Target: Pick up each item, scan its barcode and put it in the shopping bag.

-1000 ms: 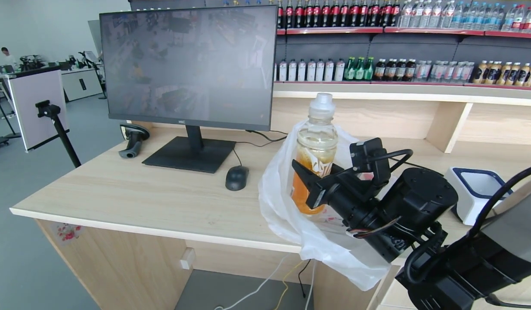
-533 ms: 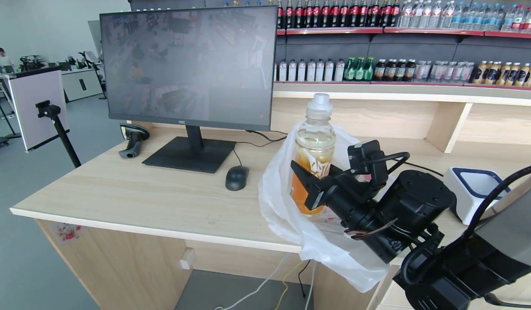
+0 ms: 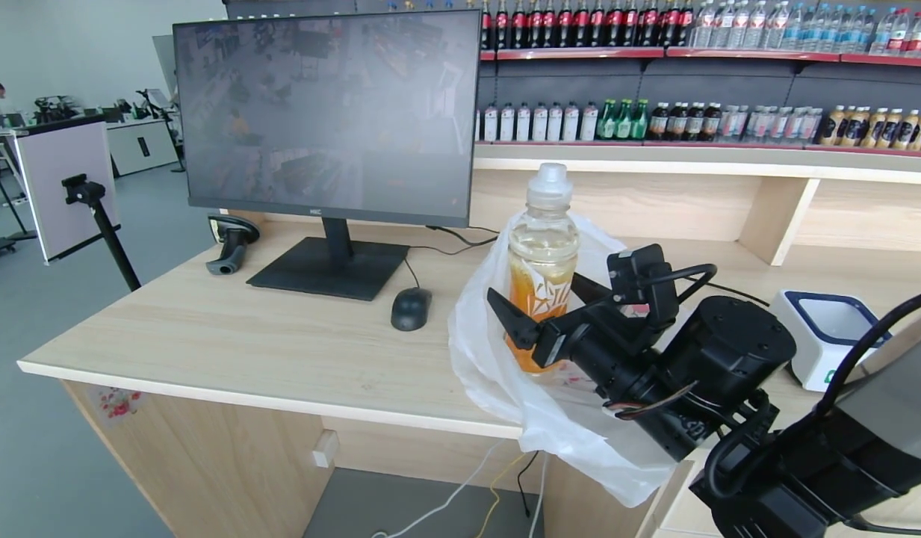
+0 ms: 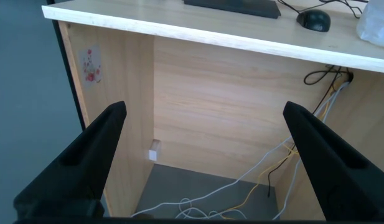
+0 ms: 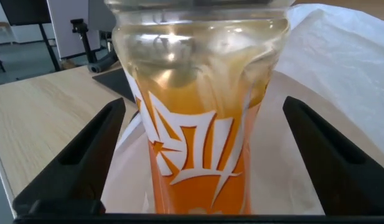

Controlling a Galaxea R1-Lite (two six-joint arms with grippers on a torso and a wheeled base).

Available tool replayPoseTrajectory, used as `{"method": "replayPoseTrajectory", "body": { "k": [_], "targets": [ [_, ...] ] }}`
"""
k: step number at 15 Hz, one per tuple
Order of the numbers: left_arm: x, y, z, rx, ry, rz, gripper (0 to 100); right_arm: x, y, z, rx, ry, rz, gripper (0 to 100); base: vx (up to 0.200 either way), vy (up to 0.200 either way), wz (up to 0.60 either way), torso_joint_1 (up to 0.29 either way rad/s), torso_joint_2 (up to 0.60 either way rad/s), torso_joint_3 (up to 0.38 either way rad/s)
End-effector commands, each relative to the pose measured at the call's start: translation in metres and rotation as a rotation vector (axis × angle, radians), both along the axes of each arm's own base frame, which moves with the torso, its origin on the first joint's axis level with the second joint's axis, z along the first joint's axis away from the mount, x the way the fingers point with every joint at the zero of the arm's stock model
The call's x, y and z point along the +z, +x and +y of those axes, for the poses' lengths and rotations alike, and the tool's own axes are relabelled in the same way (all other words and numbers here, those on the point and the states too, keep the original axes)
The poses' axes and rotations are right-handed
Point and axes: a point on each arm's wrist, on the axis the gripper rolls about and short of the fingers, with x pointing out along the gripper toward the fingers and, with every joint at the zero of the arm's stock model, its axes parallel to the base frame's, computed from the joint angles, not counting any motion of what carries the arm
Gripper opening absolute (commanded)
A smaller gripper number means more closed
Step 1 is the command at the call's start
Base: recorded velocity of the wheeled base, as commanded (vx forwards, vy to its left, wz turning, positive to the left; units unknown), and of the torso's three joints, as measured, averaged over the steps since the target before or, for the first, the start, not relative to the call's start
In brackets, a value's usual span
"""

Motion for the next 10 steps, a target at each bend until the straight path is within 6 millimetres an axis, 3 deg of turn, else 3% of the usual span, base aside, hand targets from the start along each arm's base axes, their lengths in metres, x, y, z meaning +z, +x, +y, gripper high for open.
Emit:
{"method": "replayPoseTrajectory", "body": {
  "k": [1,5,10],
  "targets": [
    [0.000,0.000,0.000,0.000,-0.001,0.000,100,0.010,-0.008,-0.005,0.002,0.014,-0.022,100,0.000,0.000,0.00,0.000,0.00,0.000],
    [0.000,0.000,0.000,0.000,-0.001,0.000,100,0.029,-0.035,-0.020,0.017,0.032,-0.047,100,0.000,0.000,0.00,0.000,0.00,0.000],
    [0.000,0.000,0.000,0.000,0.001,0.000,100,0.033,-0.057,-0.030,0.042,0.037,-0.040,100,-0.200,0.000,0.00,0.007,0.00,0.001]
  ]
}}
